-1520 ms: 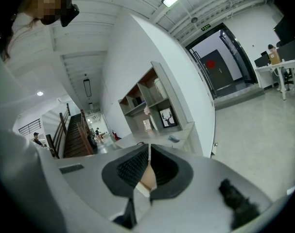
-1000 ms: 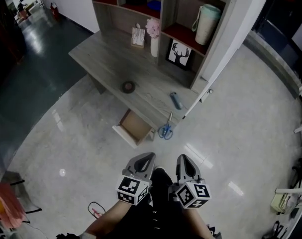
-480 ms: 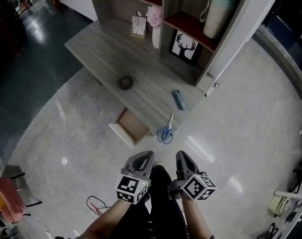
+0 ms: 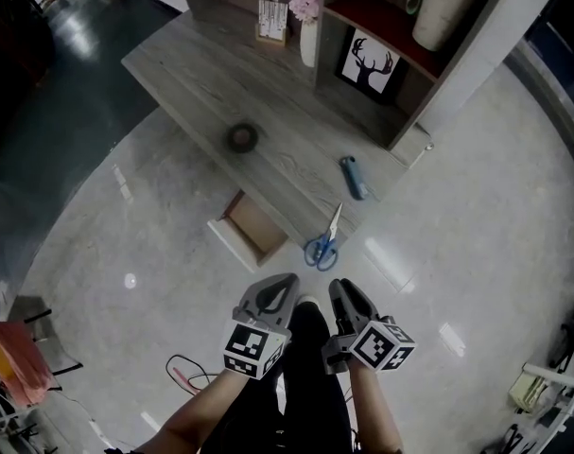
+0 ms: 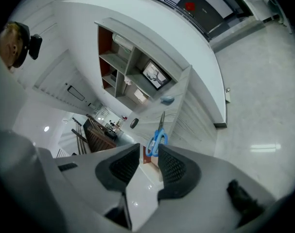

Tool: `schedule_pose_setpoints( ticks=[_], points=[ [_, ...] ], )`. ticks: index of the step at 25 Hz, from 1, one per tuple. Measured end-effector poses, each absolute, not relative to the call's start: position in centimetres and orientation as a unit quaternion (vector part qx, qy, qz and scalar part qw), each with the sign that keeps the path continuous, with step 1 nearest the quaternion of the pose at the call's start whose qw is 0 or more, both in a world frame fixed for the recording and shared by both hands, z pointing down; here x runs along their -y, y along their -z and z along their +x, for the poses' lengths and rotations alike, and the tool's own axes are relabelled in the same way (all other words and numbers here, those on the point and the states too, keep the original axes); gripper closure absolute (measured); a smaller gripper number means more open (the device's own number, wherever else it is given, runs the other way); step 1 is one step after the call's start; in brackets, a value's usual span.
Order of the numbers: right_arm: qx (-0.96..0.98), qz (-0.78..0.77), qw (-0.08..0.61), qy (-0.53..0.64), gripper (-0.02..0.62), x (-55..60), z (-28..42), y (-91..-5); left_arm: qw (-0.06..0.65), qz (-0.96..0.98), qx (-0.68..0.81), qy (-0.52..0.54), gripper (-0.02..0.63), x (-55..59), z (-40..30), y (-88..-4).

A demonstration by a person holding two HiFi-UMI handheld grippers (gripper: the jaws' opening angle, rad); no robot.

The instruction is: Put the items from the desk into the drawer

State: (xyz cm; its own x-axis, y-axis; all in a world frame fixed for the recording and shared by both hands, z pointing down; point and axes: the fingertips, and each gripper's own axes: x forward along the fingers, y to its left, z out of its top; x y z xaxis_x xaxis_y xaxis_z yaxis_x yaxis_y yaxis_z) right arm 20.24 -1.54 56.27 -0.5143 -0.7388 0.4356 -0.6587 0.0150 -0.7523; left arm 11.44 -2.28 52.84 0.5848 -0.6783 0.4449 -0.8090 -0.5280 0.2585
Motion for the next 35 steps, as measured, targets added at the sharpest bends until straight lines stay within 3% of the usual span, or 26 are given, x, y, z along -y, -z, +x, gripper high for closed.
schedule_pose_setpoints(
  ticks=[6, 19, 24, 35],
  points=[
    [-0.707, -0.471, 0.045, 0.526, 0.44, 2.1, 19.9, -58.4, 0.233, 0.858, 0.435, -0.146, 0.597, 2.9, 11.8, -54.3],
    [-0.692, -0.437, 0.07, 0.571, 0.446, 4.9, 19.1, -61.4, 0.253, 0.842, 0.452, -0.151, 0.597, 4.4, 12.0, -56.8],
    [-0.669, -0.43, 0.097, 0.598, 0.53, 5.2, 18.7, -61.5, 0.261, 0.837, 0.455, -0.154, 0.597, 4.0, 12.0, -57.2],
    [-0.646, -0.416, 0.162, 0.62, 0.569, 4.7, 18.1, -60.4, 0.261, 0.842, 0.447, -0.152, 0.597, 3.5, 11.8, -56.5]
  ],
)
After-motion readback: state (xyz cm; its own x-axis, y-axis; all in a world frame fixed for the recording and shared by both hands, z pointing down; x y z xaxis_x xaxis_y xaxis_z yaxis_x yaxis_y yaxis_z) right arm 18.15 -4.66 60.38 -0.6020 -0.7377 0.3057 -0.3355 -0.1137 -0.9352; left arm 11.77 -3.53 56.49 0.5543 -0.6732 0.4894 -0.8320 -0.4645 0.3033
